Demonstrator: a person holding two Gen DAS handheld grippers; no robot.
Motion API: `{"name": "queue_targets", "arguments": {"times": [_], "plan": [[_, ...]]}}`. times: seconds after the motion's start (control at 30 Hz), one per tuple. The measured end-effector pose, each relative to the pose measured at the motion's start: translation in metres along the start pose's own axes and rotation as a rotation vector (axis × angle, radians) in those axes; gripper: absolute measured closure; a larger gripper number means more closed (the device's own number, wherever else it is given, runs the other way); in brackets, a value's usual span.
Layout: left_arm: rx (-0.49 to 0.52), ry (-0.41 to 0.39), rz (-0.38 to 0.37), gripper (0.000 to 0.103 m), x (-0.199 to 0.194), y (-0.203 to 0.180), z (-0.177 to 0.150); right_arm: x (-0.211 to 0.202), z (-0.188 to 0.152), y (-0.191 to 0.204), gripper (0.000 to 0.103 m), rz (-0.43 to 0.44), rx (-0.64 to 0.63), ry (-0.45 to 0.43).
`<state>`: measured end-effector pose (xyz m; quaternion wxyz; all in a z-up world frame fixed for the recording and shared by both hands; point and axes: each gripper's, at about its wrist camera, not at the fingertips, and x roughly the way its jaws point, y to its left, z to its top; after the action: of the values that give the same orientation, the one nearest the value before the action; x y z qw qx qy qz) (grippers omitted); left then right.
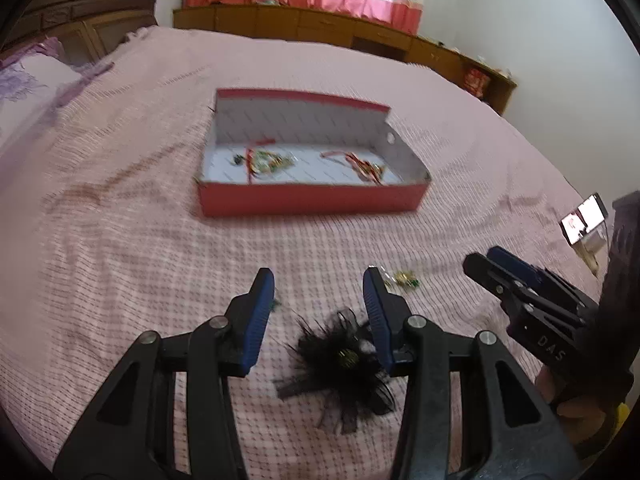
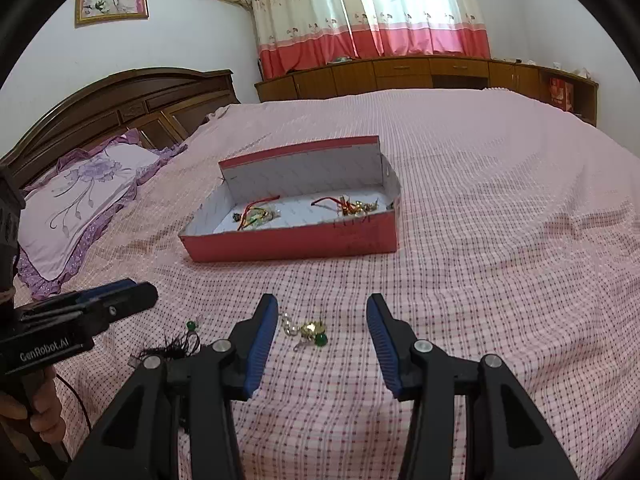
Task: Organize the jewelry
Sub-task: 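Close left tool on the black feather hair clip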
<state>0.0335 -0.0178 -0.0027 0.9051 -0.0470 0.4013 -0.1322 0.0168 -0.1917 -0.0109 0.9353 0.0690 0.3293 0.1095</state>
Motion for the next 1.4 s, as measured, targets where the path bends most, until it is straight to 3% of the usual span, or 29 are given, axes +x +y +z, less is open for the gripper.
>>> {"name": "queue_targets", "arguments": {"times": [0.4,0.8,0.97,1.03,1.2,1.4], "plan": [[0.085,0.143,-0.006,0.062,0.021,-0.017,-0.023,-0.004,-0.011,-0.004,0.054,-0.013,-0.001,0.028],[0.045,0.203,-0.034,0.056,0.034,-0.012,-0.029,0.002,-0.013,-0.008,0.054,-0.017,0.016,0.046],[0.051,0.194,-0.038,0.057,0.034,-0.013,-0.031,0.002,-0.013,-0.008,0.054,-0.015,0.015,0.046],[0.049,0.192,-0.024,0.070,0.035,-0.012,-0.031,0.002,-0.013,-0.007,0.054,-0.014,0.016,0.044],[0.028,0.185,-0.044,0.071,0.032,-0.009,-0.030,0.001,-0.013,-0.008,0.054,-0.016,0.012,0.043],[0.007,0.122,-0.066,0.071,0.014,-0.005,-0.021,0.003,-0.013,-0.006,0.054,-0.015,0.005,0.047]]}}
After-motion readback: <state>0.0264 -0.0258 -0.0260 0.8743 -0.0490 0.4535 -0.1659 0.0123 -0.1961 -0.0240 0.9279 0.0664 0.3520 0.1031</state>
